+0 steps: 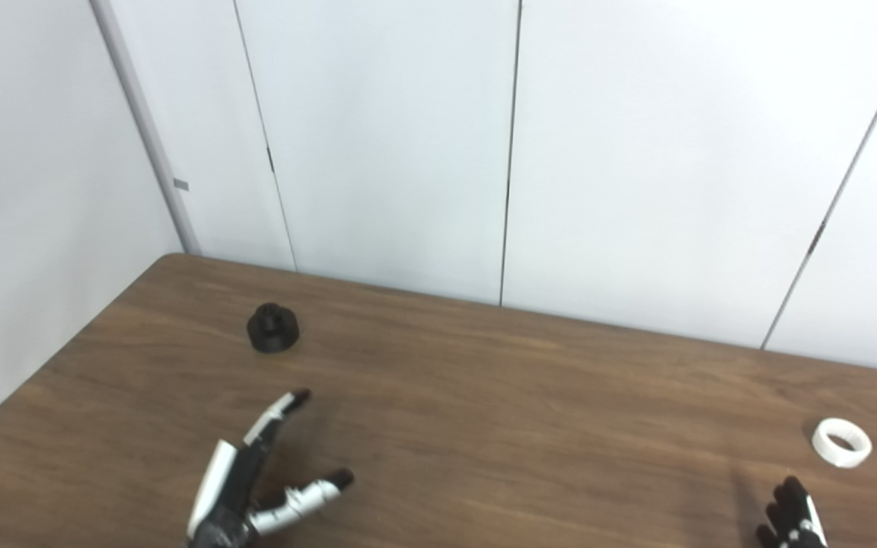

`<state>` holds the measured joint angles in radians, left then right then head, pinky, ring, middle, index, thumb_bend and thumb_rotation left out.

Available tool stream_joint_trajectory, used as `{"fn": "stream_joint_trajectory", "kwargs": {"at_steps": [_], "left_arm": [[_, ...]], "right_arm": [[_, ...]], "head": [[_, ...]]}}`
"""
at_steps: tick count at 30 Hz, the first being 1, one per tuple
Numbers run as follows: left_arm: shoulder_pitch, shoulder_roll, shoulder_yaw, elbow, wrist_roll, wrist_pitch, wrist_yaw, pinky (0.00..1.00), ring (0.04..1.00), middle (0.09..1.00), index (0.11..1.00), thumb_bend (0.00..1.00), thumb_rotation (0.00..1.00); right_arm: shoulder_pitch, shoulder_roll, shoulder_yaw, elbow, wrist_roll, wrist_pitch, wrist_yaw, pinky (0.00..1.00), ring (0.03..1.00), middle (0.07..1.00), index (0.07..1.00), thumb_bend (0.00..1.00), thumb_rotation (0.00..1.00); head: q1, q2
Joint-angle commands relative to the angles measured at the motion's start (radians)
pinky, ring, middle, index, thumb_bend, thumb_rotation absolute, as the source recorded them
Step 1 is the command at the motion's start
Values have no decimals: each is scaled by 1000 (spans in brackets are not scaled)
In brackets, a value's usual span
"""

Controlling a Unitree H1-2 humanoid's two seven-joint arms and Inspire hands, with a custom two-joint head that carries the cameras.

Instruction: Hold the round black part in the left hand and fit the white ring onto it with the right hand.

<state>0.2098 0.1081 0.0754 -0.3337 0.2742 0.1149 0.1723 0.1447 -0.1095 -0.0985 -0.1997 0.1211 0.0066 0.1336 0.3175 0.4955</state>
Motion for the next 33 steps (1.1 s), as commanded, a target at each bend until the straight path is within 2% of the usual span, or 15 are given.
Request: {"fn": "stream_joint_trajectory", "kwargs": {"at_steps": [1,5,9,13,22,27,33], "left_arm": [[-58,27,24,-50,29,29,-4,997,971,932,915,941,286],[-125,90,69,-57,58,87,-28,991,965,939,911,956,262],[-183,156,82,-22,125,134,-42,995,985,947,904,974,328],[-230,205,91,26,163,160,-45,979,1000,963,894,990,327],[-353,261,120,183,222,210,-25,1000,1000,961,865,1000,348],[-428,295,98,286,253,246,-32,1000,1000,966,873,1000,371],[-507,325,59,417,272,250,-27,1000,1000,969,874,1000,374]], "right_arm": [[19,-17,5,-23,5,5,5,1000,1000,1000,1000,617,1000],[22,-12,5,-39,3,21,-5,1000,1000,998,1000,613,1000],[26,-9,7,-50,-7,37,-14,1000,1000,995,998,616,1000],[29,-11,10,-55,-14,41,-16,1000,1000,994,998,635,1000],[32,-12,14,-47,-24,30,-14,1000,1000,998,999,647,1000],[33,-9,13,-46,-18,29,-14,1000,1000,1000,1000,645,1000],[37,-6,15,-58,-20,32,-17,1000,1000,998,1000,613,1000]], "head": [[-2,0],[-10,-1],[-13,5],[-10,7],[-7,11],[-8,13],[-10,17]]}}
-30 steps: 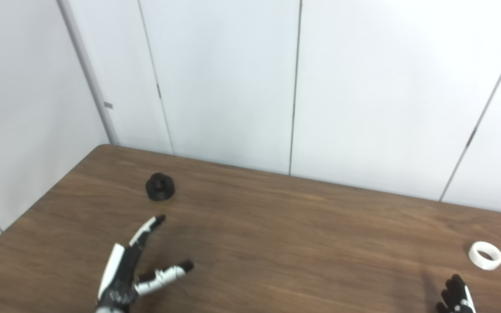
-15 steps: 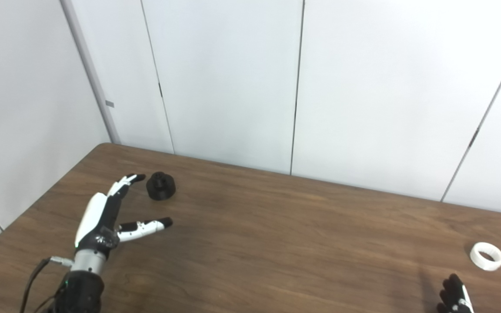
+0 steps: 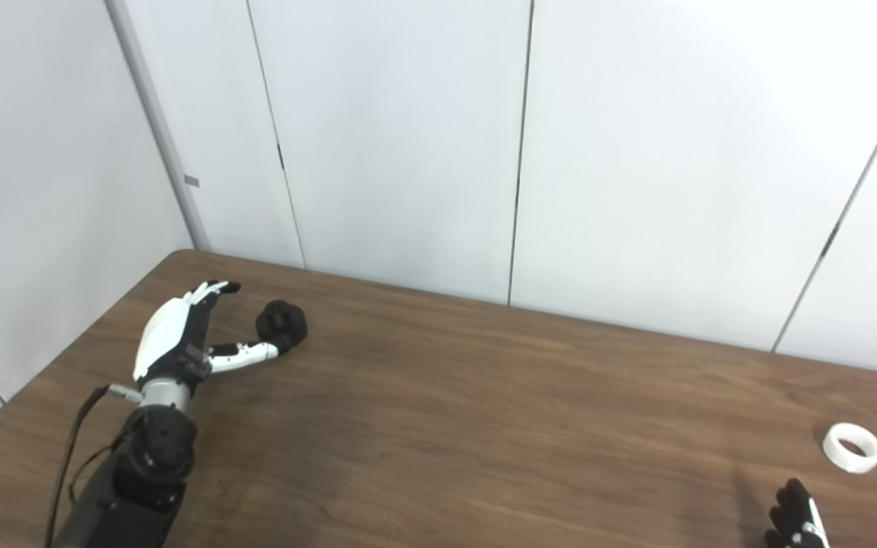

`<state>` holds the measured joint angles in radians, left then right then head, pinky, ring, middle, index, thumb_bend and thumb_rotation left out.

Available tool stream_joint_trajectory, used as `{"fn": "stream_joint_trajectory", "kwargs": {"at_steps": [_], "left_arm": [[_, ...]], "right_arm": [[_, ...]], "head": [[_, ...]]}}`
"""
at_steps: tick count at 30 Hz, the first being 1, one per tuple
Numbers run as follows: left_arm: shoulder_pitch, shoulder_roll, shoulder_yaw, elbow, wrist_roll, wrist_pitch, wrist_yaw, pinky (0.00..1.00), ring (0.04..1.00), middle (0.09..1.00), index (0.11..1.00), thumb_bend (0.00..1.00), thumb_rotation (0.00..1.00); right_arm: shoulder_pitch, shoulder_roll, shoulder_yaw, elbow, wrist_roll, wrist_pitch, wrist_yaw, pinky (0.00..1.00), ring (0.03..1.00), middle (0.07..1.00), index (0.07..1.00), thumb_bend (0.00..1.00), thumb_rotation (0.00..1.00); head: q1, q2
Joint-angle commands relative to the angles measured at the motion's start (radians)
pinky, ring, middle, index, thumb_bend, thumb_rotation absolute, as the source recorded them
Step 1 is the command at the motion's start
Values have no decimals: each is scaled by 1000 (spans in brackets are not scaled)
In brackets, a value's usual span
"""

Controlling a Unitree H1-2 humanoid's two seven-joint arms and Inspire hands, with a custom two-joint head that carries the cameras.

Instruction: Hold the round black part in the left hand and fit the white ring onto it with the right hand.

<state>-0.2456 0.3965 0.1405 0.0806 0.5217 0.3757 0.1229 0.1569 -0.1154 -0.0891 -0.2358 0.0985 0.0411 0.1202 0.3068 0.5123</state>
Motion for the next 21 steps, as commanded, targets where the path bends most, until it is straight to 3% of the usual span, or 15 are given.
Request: {"fn": "stream_joint_trajectory", "kwargs": {"at_steps": [1,8,21], "left_arm": [[-67,43,-18,26,31,0,16,1000,1000,969,874,1000,389],[-149,79,-84,151,47,36,-8,1000,1000,974,864,1000,417],[-250,90,-149,348,36,13,21,1000,1000,973,852,1000,376]], "right_arm": [[26,0,6,-22,2,-4,-4,1000,1000,997,1000,621,1000],[30,4,8,-30,0,-2,-7,1000,1000,992,1000,616,1000],[39,8,10,-52,0,16,-15,1000,999,986,993,610,1000]], "head": [[1,1],[-2,2],[-9,5]]}}
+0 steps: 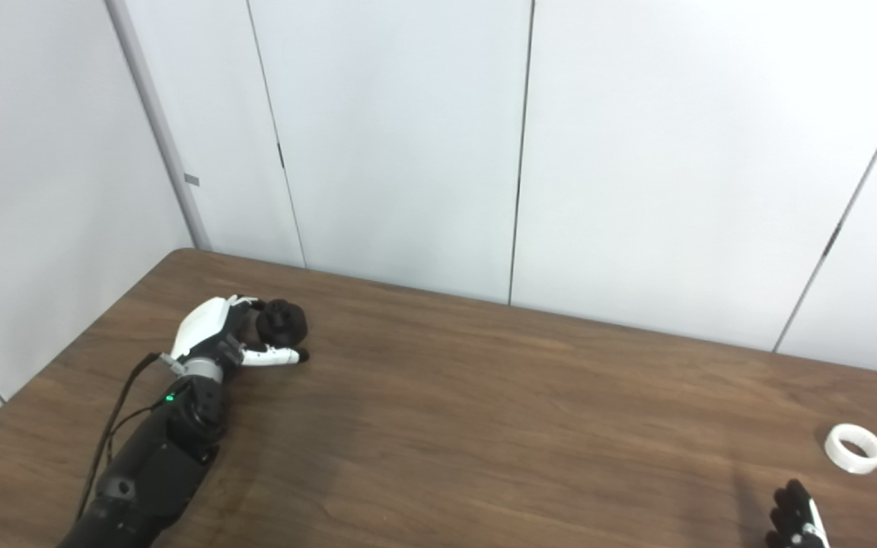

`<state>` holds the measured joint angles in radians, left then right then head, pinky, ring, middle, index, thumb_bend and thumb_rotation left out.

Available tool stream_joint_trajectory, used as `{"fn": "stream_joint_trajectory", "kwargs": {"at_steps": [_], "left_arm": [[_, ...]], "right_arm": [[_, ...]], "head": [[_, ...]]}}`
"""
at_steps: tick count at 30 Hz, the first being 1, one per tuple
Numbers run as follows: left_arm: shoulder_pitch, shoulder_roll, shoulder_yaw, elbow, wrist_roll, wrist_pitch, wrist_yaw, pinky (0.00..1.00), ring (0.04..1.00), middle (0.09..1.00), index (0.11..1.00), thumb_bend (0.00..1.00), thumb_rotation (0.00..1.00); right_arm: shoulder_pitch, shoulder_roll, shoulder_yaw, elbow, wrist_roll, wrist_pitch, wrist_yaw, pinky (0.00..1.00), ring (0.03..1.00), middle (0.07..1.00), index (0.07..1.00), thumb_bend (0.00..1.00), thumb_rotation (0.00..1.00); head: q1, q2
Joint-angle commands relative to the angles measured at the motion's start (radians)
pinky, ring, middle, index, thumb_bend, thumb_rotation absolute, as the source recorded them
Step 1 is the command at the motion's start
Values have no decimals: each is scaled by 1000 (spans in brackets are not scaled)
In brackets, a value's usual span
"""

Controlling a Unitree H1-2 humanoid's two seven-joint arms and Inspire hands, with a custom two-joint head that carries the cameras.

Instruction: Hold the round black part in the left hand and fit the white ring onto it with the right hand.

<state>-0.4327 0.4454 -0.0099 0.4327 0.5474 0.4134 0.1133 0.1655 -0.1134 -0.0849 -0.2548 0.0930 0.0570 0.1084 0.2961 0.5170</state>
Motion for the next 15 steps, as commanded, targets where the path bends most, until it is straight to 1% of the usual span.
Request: {"fn": "stream_joint_trajectory", "kwargs": {"at_steps": [1,4,11,15], "left_arm": [[-70,40,0,8,9,-24,34,1000,1000,972,852,1000,377],[-90,45,-11,47,10,-26,38,1000,1000,969,851,1000,382],[-124,51,-25,112,0,-32,57,1000,1000,959,841,1000,360],[-128,45,-17,106,-14,-32,63,1000,1000,950,824,1000,372]], "right_arm": [[32,7,6,-35,5,2,-5,1000,998,985,991,612,1000],[35,9,7,-41,5,7,-7,1000,995,979,986,616,1000],[37,8,9,-46,0,12,-10,1000,992,979,985,614,1000],[40,6,10,-50,-3,16,-12,1000,996,980,989,612,1000]], "head": [[1,1],[-1,1],[-1,2],[0,4]]}}
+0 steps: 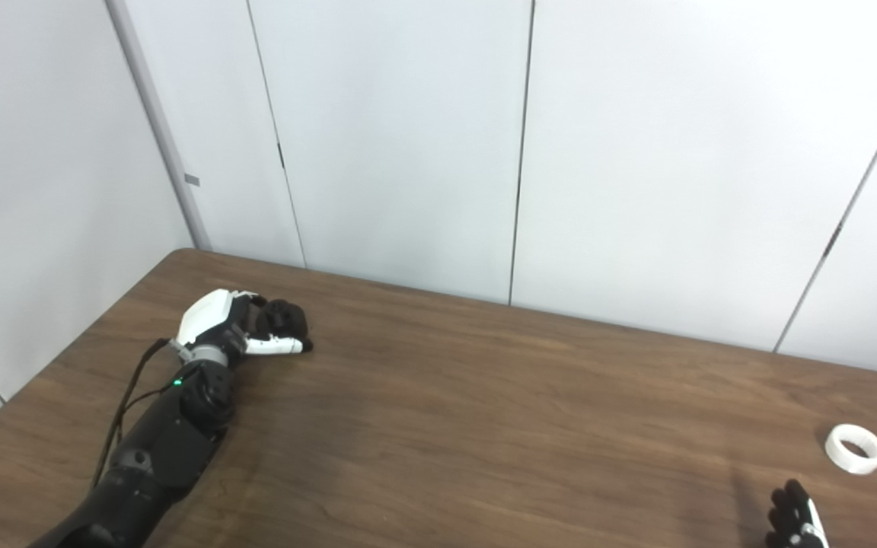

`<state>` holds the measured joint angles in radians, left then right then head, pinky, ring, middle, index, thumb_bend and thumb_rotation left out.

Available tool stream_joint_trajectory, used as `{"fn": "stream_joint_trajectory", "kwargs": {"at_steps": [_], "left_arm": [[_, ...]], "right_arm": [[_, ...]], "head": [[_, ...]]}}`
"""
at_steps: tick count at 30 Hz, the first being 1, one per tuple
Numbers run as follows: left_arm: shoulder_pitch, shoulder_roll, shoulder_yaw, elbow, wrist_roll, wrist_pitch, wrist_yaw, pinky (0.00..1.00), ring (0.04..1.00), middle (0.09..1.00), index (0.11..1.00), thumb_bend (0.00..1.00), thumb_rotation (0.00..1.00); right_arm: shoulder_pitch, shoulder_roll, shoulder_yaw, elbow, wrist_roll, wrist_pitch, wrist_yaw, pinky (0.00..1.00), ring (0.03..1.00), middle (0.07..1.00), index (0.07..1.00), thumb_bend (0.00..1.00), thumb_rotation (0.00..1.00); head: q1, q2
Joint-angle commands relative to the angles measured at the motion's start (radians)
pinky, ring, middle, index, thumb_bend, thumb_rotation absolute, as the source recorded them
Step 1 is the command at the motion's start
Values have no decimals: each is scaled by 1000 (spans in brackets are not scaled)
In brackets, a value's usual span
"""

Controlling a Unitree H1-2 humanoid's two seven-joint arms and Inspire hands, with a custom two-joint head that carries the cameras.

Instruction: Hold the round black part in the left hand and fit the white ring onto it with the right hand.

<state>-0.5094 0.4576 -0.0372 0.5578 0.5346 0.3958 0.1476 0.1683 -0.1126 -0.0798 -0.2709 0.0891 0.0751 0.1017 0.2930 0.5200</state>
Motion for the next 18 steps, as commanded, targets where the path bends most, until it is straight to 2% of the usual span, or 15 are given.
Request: {"fn": "stream_joint_trajectory", "kwargs": {"at_steps": [1,7,12,15,17,18], "left_arm": [[-51,31,11,-21,-4,-14,30,1000,1000,948,819,1000,367],[-56,29,-4,-5,-2,-26,58,1000,980,920,778,1000,355],[-53,27,-6,-12,-8,-7,58,1000,980,903,754,1000,349],[-51,24,1,-10,-13,-17,75,1000,966,878,666,982,308],[-51,25,1,0,-16,-26,84,1000,941,839,586,937,262],[-50,26,2,2,-20,-32,88,1000,933,821,539,781,187]], "right_arm": [[38,5,4,-35,0,-1,-6,1000,993,978,987,612,1000],[38,7,6,-43,2,10,-9,1000,1000,983,994,591,1000],[37,1,8,-41,8,-4,-4,1000,1000,992,1000,568,1000],[37,-1,6,-46,20,-1,-1,1000,1000,999,1000,543,1000],[37,-3,7,-49,16,0,-2,1000,1000,1000,1000,550,1000],[38,-3,7,-51,13,3,-4,1000,1000,1000,1000,554,1000]], "head": [[3,1],[3,1],[3,1],[10,8],[10,8],[10,11]]}}
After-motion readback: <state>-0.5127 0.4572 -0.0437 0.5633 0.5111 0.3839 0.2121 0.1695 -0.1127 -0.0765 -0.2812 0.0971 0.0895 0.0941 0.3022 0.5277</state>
